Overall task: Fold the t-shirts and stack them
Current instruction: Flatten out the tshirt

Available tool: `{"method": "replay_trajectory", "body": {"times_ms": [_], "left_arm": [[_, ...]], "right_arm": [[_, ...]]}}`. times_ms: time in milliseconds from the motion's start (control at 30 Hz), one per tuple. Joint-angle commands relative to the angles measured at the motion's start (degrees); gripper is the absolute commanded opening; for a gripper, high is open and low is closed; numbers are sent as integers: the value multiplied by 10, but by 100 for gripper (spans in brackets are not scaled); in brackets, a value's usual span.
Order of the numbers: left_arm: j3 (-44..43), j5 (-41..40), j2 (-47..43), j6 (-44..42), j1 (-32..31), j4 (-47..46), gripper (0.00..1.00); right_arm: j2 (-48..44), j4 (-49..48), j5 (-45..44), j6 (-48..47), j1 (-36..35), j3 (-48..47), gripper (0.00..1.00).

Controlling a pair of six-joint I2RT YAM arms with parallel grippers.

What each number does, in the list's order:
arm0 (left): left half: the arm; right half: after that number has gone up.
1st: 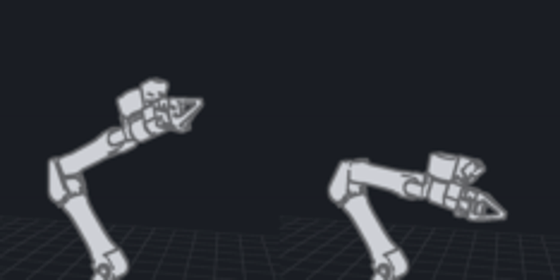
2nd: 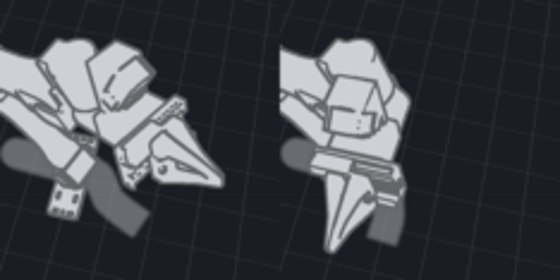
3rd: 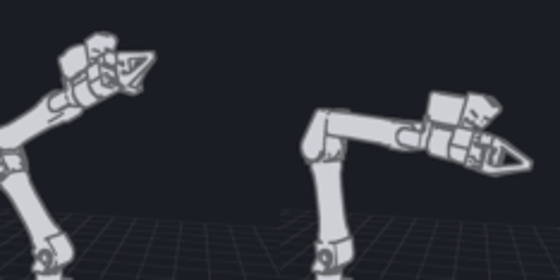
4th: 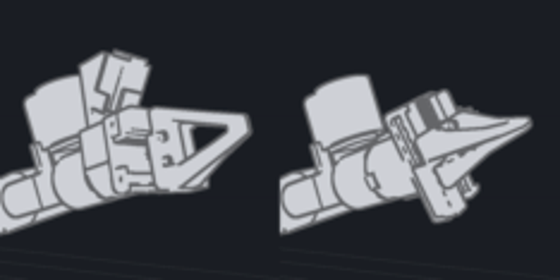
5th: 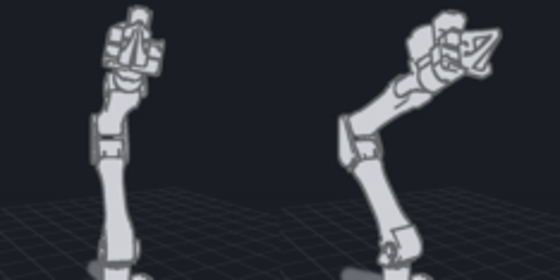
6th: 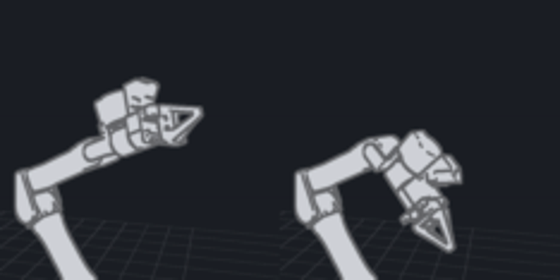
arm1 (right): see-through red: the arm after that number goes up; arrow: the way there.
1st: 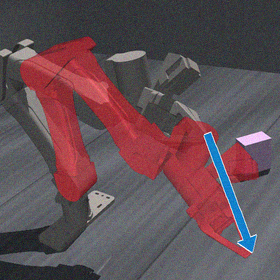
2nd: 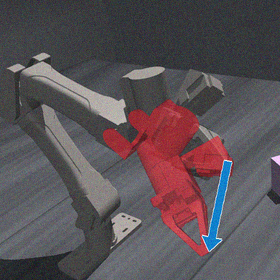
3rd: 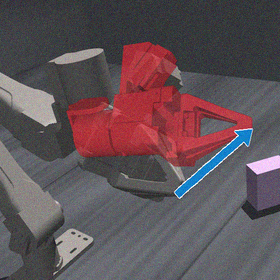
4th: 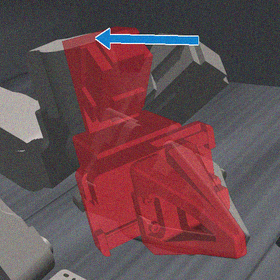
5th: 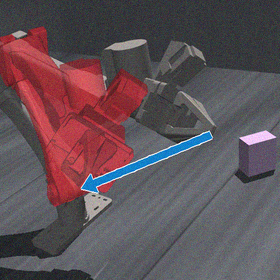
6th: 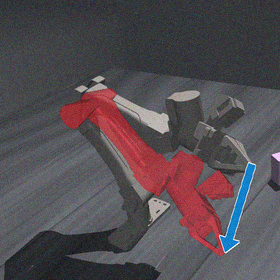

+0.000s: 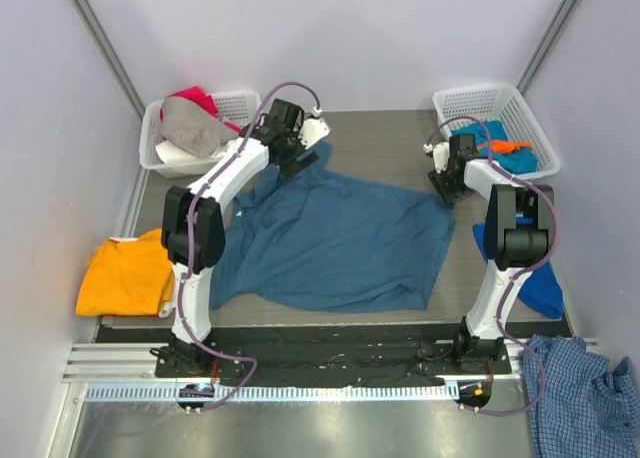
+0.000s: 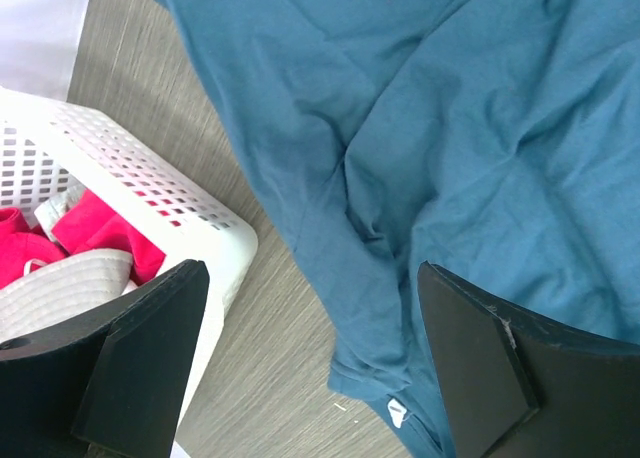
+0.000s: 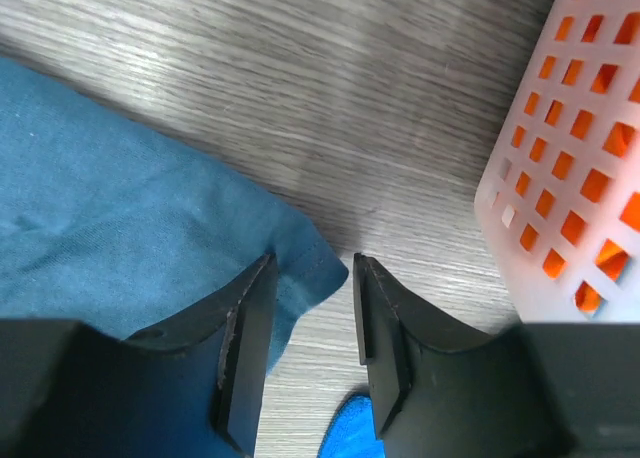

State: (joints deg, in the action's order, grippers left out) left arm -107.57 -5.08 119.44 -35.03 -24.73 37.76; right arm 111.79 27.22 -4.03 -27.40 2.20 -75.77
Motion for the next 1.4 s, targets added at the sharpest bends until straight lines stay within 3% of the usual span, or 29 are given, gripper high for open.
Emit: {"method": "replay_trajectory", "body": {"times_ms": [0,167,300,400,533,800,933,1100,1367], "left_arm": [[-20,-12,15,-10,9,-29,91],[-42,-12,32,-6,15,-37,91],[-63,-16,49,-6,20,-44,91],[-92,-16,71,11,25,-61,91],[-129,1,105,50,32,-114,90],[-258,27,224,100,42,-131,89],[-337,34,286,137,58,-138,96],[-367,32,330,144,64,-159,98],[-389,49,362,174,95,-173,88]], "right_arm": [[38,-1,29,-12,11,-10,44],[55,17,55,-26,11,-23,34],[58,23,59,-32,11,-25,11],[53,25,59,-32,11,-24,1],[38,35,60,-29,11,-19,1],[-40,49,44,-32,10,7,1],[-75,63,51,-27,10,11,1],[-100,68,57,-20,9,27,1],[-111,69,68,-20,9,55,1]]}}
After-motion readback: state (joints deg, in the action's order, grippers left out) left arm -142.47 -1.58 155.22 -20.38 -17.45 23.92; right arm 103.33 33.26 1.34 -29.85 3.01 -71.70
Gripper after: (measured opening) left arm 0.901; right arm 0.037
